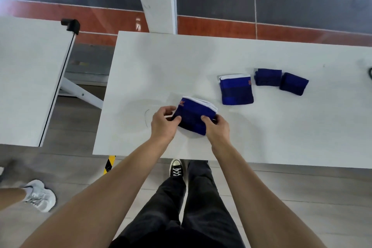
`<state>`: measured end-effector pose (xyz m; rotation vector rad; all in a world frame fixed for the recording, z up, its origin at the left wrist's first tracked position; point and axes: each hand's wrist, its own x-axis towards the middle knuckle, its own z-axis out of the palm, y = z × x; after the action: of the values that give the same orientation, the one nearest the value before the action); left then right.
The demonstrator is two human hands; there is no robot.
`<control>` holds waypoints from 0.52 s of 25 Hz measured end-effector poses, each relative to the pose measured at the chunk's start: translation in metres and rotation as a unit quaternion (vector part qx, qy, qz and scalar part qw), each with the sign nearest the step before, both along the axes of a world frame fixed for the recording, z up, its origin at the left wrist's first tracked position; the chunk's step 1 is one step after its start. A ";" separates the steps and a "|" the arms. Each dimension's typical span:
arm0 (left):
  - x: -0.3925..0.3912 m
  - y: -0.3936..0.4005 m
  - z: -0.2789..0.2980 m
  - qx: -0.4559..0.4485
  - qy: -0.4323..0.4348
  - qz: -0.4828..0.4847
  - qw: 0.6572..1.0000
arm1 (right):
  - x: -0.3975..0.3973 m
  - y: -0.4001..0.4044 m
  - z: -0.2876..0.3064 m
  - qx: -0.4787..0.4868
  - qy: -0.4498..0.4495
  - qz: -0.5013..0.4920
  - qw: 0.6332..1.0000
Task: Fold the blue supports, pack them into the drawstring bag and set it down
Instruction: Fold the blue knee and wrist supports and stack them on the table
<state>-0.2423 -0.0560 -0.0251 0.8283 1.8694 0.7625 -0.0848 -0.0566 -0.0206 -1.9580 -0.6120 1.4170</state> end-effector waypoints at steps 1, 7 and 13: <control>0.002 0.002 0.004 0.009 -0.001 0.001 1.000 | 0.002 -0.002 0.004 0.009 0.016 -0.014 1.000; 0.022 0.016 0.033 -0.054 -0.260 0.073 0.961 | 0.020 -0.004 0.025 0.056 0.114 -0.078 0.989; 0.048 0.029 0.055 -0.046 -0.342 0.062 0.937 | 0.046 -0.012 0.039 0.020 0.116 -0.024 0.993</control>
<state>-0.1939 -0.0270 0.0297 0.3160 1.3187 0.8922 -0.0386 -0.0686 0.0187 -1.7333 -0.4788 1.5607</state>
